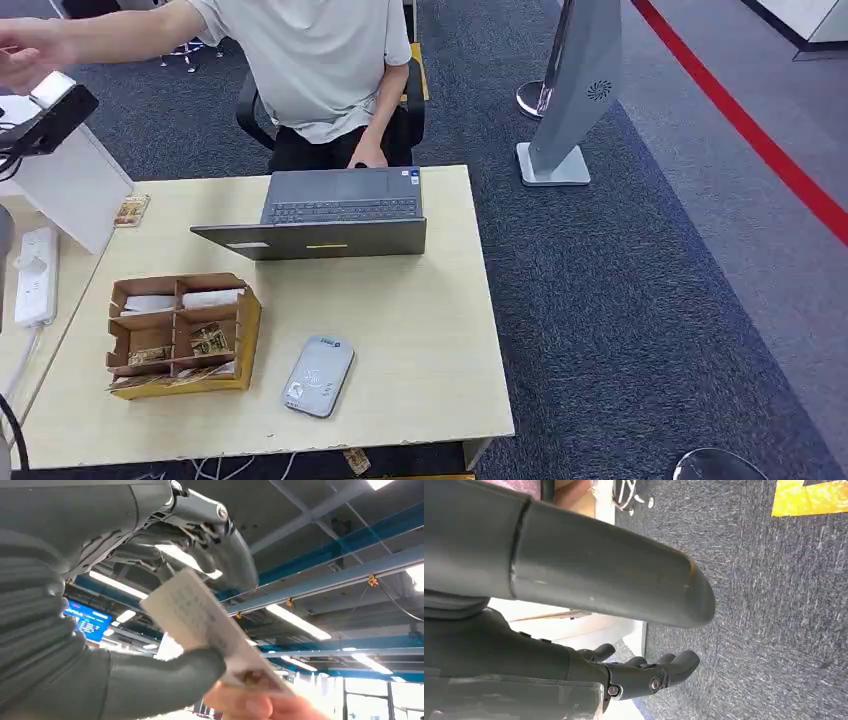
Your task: Pass the card to the sensor for recognition and then transmit it.
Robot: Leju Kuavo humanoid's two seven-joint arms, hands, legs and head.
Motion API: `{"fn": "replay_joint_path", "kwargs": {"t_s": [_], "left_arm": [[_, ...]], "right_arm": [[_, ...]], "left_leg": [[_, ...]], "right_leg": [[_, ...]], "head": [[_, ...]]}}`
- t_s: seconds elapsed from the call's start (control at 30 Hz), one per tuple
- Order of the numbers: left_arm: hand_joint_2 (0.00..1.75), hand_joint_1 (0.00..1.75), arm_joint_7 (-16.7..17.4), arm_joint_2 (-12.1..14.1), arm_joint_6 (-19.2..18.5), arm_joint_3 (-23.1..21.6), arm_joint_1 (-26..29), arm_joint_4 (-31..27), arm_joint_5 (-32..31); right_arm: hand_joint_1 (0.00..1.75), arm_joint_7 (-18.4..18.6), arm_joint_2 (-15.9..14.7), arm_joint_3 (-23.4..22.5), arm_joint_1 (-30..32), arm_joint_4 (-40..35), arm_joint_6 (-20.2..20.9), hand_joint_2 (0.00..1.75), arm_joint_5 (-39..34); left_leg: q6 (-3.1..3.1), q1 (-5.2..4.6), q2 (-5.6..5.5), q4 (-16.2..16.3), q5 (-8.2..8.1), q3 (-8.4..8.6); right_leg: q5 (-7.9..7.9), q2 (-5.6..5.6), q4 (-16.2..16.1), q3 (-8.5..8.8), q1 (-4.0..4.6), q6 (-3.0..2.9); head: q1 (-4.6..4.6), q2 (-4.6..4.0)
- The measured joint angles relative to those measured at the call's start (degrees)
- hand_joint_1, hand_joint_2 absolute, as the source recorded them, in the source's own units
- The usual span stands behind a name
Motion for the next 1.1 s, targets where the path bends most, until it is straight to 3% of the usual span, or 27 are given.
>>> {"fn": "replay_joint_path", "kwargs": {"t_s": [0.47,0.5,0.53,0.57,0.6,0.63,0.93,1.1], "left_arm": [[1.75,1.75,0.04,0.07,0.07,0.0,0.1,-0.59,0.0],[1.75,0.0,0.04,0.11,0.07,0.0,0.1,-0.59,0.0],[0.0,0.0,0.04,0.11,0.07,0.0,0.1,-0.59,0.0],[0.0,0.0,0.07,0.11,0.07,0.0,0.1,-0.59,0.0],[1.75,0.0,0.18,0.11,0.09,0.0,0.1,-0.59,-0.02],[1.75,1.75,0.44,0.11,0.07,0.0,0.1,-0.59,-0.18],[1.75,1.75,0.06,0.11,0.35,0.0,0.08,-0.66,-0.61],[1.75,1.75,0.04,0.11,0.42,0.0,0.05,-0.76,-0.52]], "right_arm": [[0.0,0.0,0.0,0.0,0.0,0.09,0.0,0.0,0.09],[0.0,0.0,0.0,0.0,0.0,0.09,0.0,0.0,0.09],[0.0,0.0,0.0,0.0,0.0,0.09,0.0,0.0,0.09],[0.0,0.0,0.0,0.0,0.0,0.09,0.0,0.0,0.09],[0.0,0.0,0.0,0.0,0.0,0.09,0.0,0.0,0.09],[0.0,0.0,0.0,0.0,0.0,0.09,0.0,0.0,0.07],[0.0,-0.04,0.0,-0.37,0.0,0.11,-0.02,0.0,0.07],[0.0,-0.44,-0.02,-0.39,-0.02,0.13,2.27,0.0,0.13]], "left_leg": [[0.0,0.0,0.0,0.0,0.0,0.0],[0.0,0.0,0.0,0.0,0.0,0.0],[0.0,0.0,0.0,0.0,0.0,0.0],[0.0,0.0,0.0,0.0,0.0,0.0],[0.0,0.0,0.0,0.0,0.0,0.0],[0.0,0.0,0.0,0.0,0.0,0.01],[0.0,0.0,0.0,0.0,0.0,0.0],[0.0,0.0,0.01,0.0,0.0,0.01]], "right_leg": [[0.0,-0.01,0.0,0.0,0.0,0.0],[0.0,0.0,0.0,0.0,0.0,0.0],[0.0,0.0,0.0,0.0,0.0,0.0],[0.0,-0.01,0.0,0.0,0.0,0.0],[0.0,-0.01,0.0,0.0,0.0,0.0],[0.0,-0.01,0.0,0.0,0.0,0.0],[0.0,0.0,0.0,0.0,0.0,0.0],[0.0,0.01,0.0,-0.01,0.0,0.0]], "head": [[-0.02,0.0],[0.02,0.0],[0.0,0.0],[0.0,0.0],[0.0,0.0],[0.0,0.0],[0.0,0.0],[0.0,0.0]]}}
